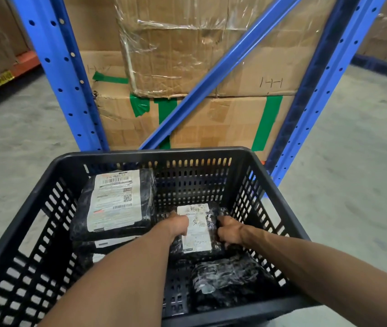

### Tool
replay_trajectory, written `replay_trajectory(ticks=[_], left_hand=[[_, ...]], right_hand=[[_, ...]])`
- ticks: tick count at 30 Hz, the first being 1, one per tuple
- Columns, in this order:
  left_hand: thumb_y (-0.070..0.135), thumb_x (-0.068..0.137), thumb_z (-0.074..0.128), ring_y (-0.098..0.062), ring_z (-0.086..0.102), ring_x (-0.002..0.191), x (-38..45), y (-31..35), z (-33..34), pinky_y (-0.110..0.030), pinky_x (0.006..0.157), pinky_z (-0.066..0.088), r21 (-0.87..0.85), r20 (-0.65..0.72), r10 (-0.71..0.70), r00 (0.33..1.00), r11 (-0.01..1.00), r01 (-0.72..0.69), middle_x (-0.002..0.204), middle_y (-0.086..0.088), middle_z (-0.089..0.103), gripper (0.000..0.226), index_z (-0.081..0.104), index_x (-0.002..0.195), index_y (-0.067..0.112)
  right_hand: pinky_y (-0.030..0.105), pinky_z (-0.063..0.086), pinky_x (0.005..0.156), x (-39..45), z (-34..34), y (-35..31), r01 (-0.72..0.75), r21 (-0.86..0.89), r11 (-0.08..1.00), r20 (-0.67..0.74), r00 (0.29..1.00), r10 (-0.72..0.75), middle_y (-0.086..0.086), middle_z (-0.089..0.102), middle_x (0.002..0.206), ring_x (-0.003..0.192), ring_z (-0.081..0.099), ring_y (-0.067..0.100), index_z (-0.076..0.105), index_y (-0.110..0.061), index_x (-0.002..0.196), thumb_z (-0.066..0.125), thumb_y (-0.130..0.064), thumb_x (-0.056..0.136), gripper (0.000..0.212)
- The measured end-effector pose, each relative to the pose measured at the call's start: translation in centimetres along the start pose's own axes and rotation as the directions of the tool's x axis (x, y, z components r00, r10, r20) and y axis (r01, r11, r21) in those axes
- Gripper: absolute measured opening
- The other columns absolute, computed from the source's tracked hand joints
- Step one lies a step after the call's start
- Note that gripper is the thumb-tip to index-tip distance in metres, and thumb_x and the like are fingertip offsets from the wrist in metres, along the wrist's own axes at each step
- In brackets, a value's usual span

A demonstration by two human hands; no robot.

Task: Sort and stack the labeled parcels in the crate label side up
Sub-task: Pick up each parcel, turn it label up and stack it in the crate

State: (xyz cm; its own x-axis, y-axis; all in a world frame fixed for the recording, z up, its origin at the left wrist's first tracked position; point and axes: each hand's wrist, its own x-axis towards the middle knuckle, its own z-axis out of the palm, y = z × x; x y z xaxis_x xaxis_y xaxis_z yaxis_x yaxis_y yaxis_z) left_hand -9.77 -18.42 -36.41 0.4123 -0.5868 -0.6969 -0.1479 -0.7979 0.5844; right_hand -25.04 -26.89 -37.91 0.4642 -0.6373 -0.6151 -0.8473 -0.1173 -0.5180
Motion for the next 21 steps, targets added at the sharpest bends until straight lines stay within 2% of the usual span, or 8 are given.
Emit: replay_trajectory(ticks=[3, 7, 10, 12, 15, 17, 19, 21], left_hand=[[0.0, 0.086, 0.042, -0.029, 0.035, 0.135, -1.1, 0.2, -0.4, -0.039, 0.103, 0.038, 0.095, 0.033, 0.014, 0.999, 0.995, -0.017, 0.163, -0.015, 0.015, 0.078, 0.014, 0.157, 0.017], [0.021, 0.096, 0.048, -0.029, 0.049, 0.121, -2.9, 0.8, -1.2, -0.046, 0.104, 0.05, 0.169, 0.083, -0.04, 0.996, 0.985, 0.025, 0.152, -0.013, 0.033, 0.064, 0.023, 0.154, 0.012], [0.033, 0.099, 0.049, -0.029, 0.056, 0.116, -4.8, 0.1, -0.3, -0.042, 0.1, 0.052, 0.185, 0.282, -0.2, 0.938, 0.971, 0.151, 0.135, -0.014, 0.047, 0.065, 0.024, 0.155, 0.012], [0.028, 0.101, 0.048, -0.031, 0.049, 0.134, -5.7, -0.4, 1.2, -0.043, 0.113, 0.041, 0.282, 0.368, -0.259, 0.893, 0.946, 0.158, 0.15, -0.019, 0.042, 0.062, 0.026, 0.153, 0.003], [0.018, 0.101, 0.045, -0.032, 0.034, 0.146, -6.9, -0.6, 2.8, -0.039, 0.12, 0.03, 0.403, 0.414, -0.207, 0.887, 0.915, 0.026, 0.157, -0.02, 0.033, 0.054, 0.034, 0.149, -0.004], [0.026, 0.102, 0.044, -0.032, 0.032, 0.146, -7.3, -0.6, 3.1, -0.039, 0.119, 0.031, 0.449, 0.431, -0.24, 0.87, 0.893, 0.024, 0.159, -0.02, 0.03, 0.059, 0.028, 0.151, -0.003], [0.034, 0.1, 0.048, -0.03, 0.046, 0.132, -7.8, -0.6, 3.2, -0.036, 0.105, 0.044, 0.375, 0.471, -0.283, 0.836, 0.921, 0.1, 0.144, -0.016, 0.047, 0.048, 0.043, 0.139, 0.006], [0.037, 0.096, 0.054, -0.018, 0.062, 0.084, -7.9, -0.5, 3.1, -0.024, 0.075, 0.047, 0.227, 0.517, -0.3, 0.801, 0.951, 0.21, 0.1, -0.006, 0.066, 0.023, 0.056, 0.101, 0.014]], right_hand=[[0.035, 0.051, 0.075, -0.9, -0.5, -0.3, -0.021, -0.054, 0.998, 0.087, 0.996, 0.025, 0.013, 0.052, 0.124, 0.088, 0.059, 0.02, 0.026, -0.009, 0.156, 0.046, -0.004, 0.094, 0.066], [0.042, 0.038, 0.116, -3.1, -2.4, -1.6, 0.145, -0.496, 0.856, 0.111, 0.989, -0.103, 0.013, 0.029, 0.164, 0.144, 0.04, 0.034, 0.013, -0.015, 0.161, 0.061, -0.016, 0.093, 0.083], [0.038, 0.048, 0.099, -5.8, -4.3, -2.5, 0.156, -0.601, 0.783, 0.275, 0.961, 0.019, 0.009, 0.049, 0.151, 0.126, 0.056, 0.029, 0.04, -0.017, 0.149, 0.07, -0.032, 0.09, 0.067], [0.036, 0.053, 0.085, -7.5, -4.2, -2.6, 0.134, -0.573, 0.808, 0.386, 0.914, 0.122, 0.01, 0.063, 0.133, 0.105, 0.061, 0.026, 0.051, -0.019, 0.14, 0.073, -0.031, 0.088, 0.058], [0.042, 0.053, 0.092, -8.8, -3.3, -2.4, 0.18, -0.621, 0.763, 0.445, 0.882, 0.154, -0.003, 0.061, 0.098, 0.102, 0.055, 0.024, 0.06, -0.019, 0.132, 0.069, -0.026, 0.09, 0.044], [0.042, 0.053, 0.094, -9.4, -3.1, -2.2, 0.168, -0.604, 0.779, 0.444, 0.883, 0.154, -0.001, 0.058, 0.107, 0.106, 0.053, 0.024, 0.059, -0.023, 0.13, 0.066, -0.021, 0.089, 0.042], [0.04, 0.051, 0.093, -9.8, -3.4, -1.8, 0.178, -0.601, 0.779, 0.457, 0.876, 0.152, 0.004, 0.054, 0.118, 0.106, 0.052, 0.024, 0.057, -0.025, 0.125, 0.064, -0.018, 0.088, 0.038], [0.041, 0.051, 0.096, -10.1, -3.7, -1.4, 0.165, -0.576, 0.801, 0.452, 0.88, 0.144, 0.007, 0.053, 0.124, 0.108, 0.052, 0.023, 0.055, -0.021, 0.127, 0.065, -0.019, 0.088, 0.041]])
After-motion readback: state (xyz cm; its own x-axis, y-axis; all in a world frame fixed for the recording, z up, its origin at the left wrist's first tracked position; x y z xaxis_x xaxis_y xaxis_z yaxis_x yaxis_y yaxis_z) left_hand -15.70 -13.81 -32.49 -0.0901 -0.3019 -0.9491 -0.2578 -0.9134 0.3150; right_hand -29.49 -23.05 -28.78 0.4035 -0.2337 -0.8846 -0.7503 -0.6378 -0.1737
